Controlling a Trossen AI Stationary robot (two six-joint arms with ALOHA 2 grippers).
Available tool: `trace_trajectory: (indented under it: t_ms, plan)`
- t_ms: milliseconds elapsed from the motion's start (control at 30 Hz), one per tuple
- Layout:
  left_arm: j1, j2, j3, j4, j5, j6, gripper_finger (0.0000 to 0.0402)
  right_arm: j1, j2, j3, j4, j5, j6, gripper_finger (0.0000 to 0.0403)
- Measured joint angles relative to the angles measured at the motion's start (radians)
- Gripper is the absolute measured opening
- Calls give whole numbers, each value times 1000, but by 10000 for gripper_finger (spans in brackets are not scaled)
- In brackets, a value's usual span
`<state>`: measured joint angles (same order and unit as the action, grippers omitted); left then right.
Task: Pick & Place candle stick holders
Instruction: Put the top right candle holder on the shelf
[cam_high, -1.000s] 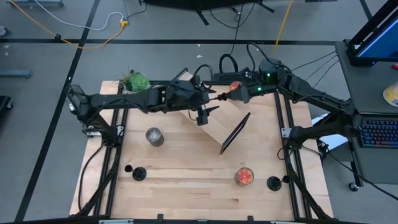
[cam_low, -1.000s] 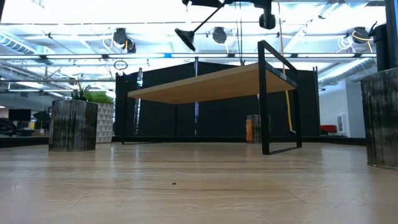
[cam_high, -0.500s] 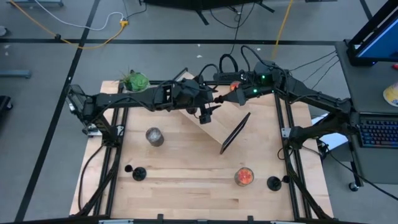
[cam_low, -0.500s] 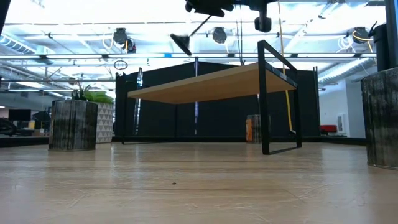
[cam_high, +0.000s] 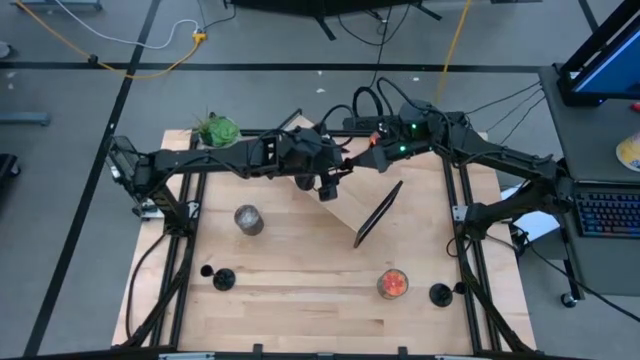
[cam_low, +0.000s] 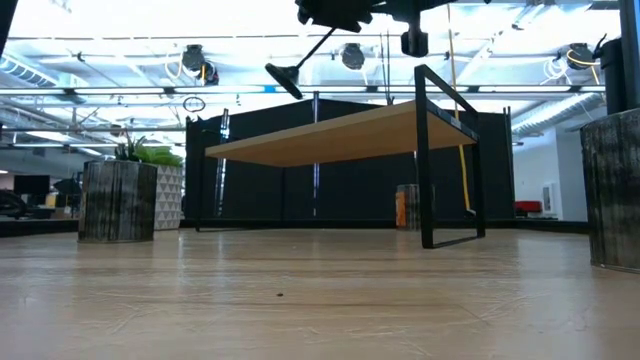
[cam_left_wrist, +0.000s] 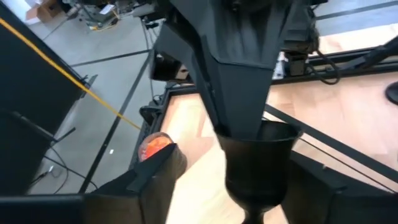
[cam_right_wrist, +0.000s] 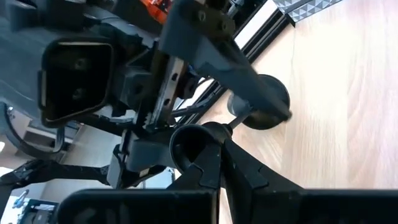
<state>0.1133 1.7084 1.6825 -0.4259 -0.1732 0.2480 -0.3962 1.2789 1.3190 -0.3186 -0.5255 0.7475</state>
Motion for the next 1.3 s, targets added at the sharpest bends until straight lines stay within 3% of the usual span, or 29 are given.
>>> trace_trajectory:
  t_ms: [333, 833, 1300]
  plan:
    - [-1, 0, -1, -21, 2, -2, 116, 0, -1, 0, 11, 4, 11, 0]
    - [0, 0, -2, -27, -1, -12, 19, 5, -3, 0, 37, -8, 14, 0]
    - [0, 0, -2, -14, -1, -19, 7, 6, -1, 0, 56, -27, 27, 34]
